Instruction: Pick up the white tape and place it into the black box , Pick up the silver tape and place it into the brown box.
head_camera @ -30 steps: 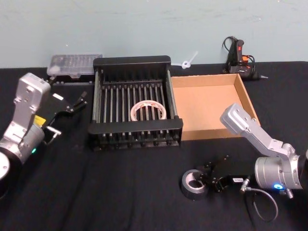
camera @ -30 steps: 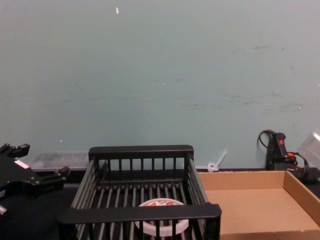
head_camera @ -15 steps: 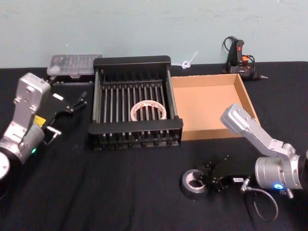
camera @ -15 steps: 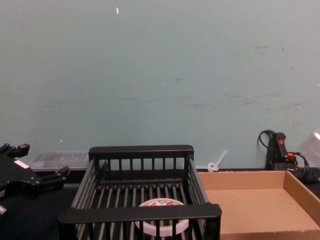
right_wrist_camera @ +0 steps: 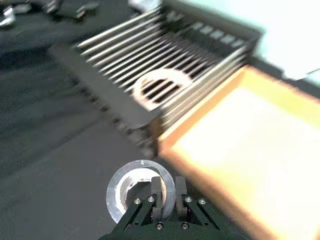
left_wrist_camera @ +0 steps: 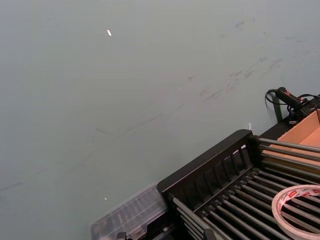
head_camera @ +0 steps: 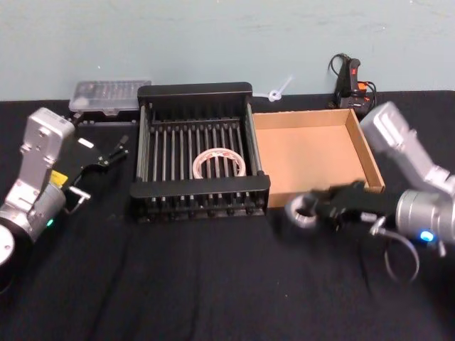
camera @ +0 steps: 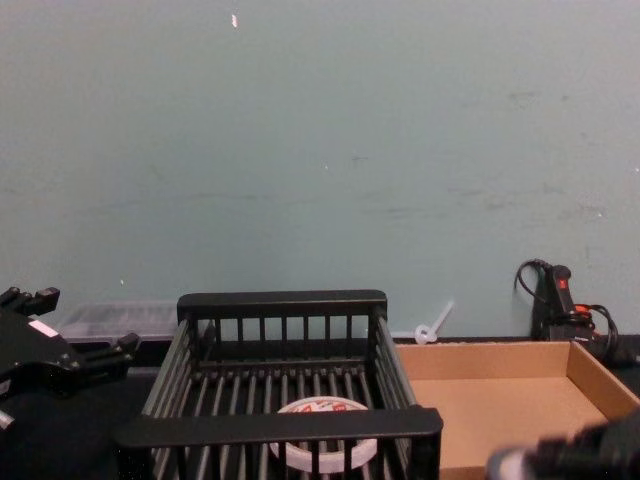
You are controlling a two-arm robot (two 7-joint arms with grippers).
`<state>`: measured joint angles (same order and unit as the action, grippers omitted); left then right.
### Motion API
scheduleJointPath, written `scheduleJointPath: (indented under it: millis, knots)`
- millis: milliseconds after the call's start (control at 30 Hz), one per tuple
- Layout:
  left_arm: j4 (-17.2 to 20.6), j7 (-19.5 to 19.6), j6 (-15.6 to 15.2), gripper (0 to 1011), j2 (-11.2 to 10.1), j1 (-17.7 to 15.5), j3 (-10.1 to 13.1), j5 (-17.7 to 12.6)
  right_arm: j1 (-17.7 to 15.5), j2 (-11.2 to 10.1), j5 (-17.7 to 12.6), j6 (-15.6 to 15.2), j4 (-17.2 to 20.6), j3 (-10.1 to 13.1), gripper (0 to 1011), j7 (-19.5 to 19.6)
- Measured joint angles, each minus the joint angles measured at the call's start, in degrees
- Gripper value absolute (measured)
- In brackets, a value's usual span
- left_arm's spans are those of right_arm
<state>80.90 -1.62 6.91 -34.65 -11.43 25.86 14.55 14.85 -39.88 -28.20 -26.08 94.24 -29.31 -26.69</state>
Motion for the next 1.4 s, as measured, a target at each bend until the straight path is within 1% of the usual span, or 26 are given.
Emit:
scheduleJointPath:
  millis: [67,133,200,267,300,500,533,667,700,800,833,867,900,1000,1400]
  knots:
    - [0.0,0.0,0.0,1002,0.0,0.0,0.0,0.0,0.5,0.5,0.0,0.4,-0.5,1.1,171,1.3]
    - [0.0,0.0,0.0,1001,0.0,0.0,0.0,0.0,0.5,0.5,0.0,0.4,-0.5,1.1,171,1.3]
    - [0.0,0.0,0.0,1002,0.0,0.0,0.0,0.0,1.7,1.6,0.5,0.9,-2.0,2.6,171,2.9]
    - [0.0,0.0,0.0,1001,0.0,0.0,0.0,0.0,2.4,2.2,0.9,1.0,-2.9,2.9,171,3.4]
    - [0.0,0.0,0.0,1001,0.0,0.0,0.0,0.0,3.1,2.9,1.3,1.1,-3.8,3.2,172,3.8]
    - [0.0,0.0,0.0,1001,0.0,0.0,0.0,0.0,5.9,5.2,2.9,1.4,-7.8,3.6,171,4.5]
    - [0.0,0.0,0.0,1001,0.0,0.0,0.0,0.0,6.7,5.9,3.3,1.5,-9.1,3.6,171,4.6]
    - [0.0,0.0,0.0,1001,0.0,0.0,0.0,0.0,8.6,7.4,4.5,1.8,-12.4,3.6,172,4.6]
    - [0.0,0.0,0.0,1002,0.0,0.0,0.0,0.0,9.4,8.1,4.9,2.0,-13.8,3.6,172,4.6]
    - [0.0,0.0,0.0,1001,0.0,0.0,0.0,0.0,10.5,9.0,5.5,2.2,-15.8,3.5,172,4.6]
    - [0.0,0.0,0.0,1001,0.0,0.0,0.0,0.0,11.1,9.6,5.8,2.3,-17.1,3.5,171,4.5]
    - [0.0,0.0,0.0,1001,0.0,0.0,0.0,0.0,11.1,9.6,5.8,2.3,-17.1,3.5,171,4.5]
    - [0.0,0.0,0.0,1001,0.0,0.0,0.0,0.0,11.9,10.4,6.3,2.6,-18.7,3.4,171,4.4]
    - [0.0,0.0,0.0,1001,0.0,0.0,0.0,0.0,12.5,11.0,6.6,2.9,-19.8,3.5,171,4.2]
    - [0.0,0.0,0.0,1002,0.0,0.0,0.0,0.0,12.3,10.8,6.6,2.8,-19.4,3.5,171,4.2]
